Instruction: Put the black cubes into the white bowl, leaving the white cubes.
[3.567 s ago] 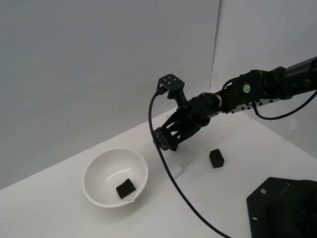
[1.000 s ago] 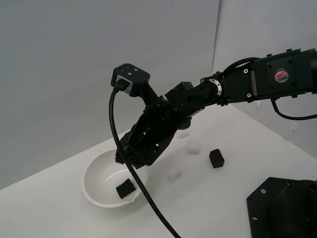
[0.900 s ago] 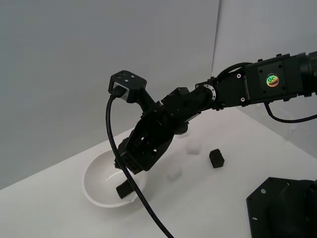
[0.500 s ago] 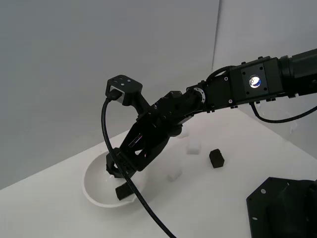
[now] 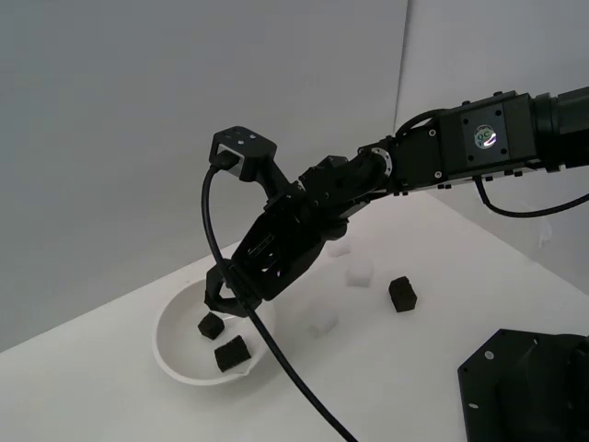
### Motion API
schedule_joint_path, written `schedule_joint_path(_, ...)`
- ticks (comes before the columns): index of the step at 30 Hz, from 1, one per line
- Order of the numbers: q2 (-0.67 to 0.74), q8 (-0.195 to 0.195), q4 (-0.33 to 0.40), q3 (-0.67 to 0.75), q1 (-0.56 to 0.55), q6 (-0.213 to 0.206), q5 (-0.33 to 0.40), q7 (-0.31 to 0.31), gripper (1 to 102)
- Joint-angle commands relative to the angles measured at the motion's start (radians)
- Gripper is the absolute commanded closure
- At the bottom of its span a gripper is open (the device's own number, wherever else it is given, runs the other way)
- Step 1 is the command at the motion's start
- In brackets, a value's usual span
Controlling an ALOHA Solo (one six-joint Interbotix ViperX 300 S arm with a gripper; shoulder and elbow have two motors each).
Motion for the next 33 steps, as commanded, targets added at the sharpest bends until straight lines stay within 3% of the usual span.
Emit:
schedule_joint_path(1,0.054,0.003,0.011,0.063,0.041,-0.015,0.005,0.038,4)
schedule_joint_path(15,0.264,0.012,0.167,0.272,0.327,0.058,0.164,0.094,6)
schedule_joint_path(19,0.281,0.012,0.184,0.29,0.414,0.089,0.181,0.147,6)
schedule_joint_path(25,0.304,0.014,0.202,0.313,0.499,0.158,0.199,0.181,6)
schedule_joint_path(33,0.322,0.012,0.245,0.331,0.569,0.192,0.242,0.202,6)
